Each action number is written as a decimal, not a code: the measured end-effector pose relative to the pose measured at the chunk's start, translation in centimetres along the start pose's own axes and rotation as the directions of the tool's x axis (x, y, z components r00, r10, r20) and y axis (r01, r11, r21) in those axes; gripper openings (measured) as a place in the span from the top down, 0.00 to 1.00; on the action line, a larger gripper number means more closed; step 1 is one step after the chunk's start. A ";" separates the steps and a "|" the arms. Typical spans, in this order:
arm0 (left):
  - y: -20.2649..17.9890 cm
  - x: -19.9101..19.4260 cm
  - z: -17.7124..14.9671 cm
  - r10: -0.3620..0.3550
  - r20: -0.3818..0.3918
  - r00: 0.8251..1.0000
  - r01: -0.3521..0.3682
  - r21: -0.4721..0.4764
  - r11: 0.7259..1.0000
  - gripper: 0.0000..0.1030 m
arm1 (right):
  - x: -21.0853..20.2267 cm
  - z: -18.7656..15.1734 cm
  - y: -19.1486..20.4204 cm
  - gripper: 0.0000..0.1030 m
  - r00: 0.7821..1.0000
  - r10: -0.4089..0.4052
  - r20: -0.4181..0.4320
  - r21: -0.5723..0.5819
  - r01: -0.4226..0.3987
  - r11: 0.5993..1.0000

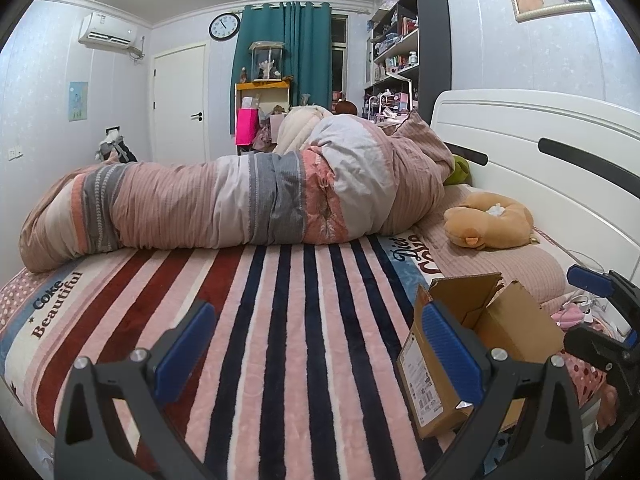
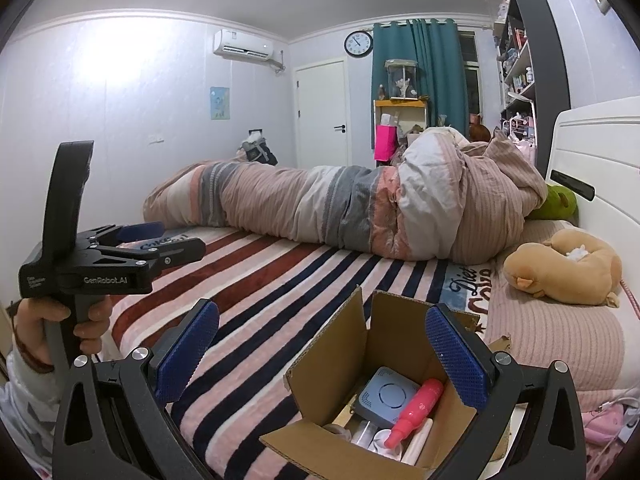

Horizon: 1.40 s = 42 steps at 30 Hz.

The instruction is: Organize rigid objects

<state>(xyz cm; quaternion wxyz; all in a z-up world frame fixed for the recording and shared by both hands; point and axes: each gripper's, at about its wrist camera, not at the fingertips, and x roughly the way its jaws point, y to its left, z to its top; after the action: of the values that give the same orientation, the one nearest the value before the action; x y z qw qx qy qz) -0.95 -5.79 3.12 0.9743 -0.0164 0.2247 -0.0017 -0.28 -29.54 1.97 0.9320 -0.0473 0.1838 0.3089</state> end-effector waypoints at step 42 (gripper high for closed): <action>0.9 0.3 0.1 0.017 0.007 1.000 -0.017 -0.004 1.000 0.01 | -0.1 0.2 -0.2 0.00 1.000 0.004 0.003 -0.004 -0.004 1.000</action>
<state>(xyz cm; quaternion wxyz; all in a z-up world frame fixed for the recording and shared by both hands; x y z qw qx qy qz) -0.60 -4.92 3.05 0.9750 -0.0167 0.2215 0.0070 -0.18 -29.68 2.14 0.9316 -0.0481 0.1817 0.3111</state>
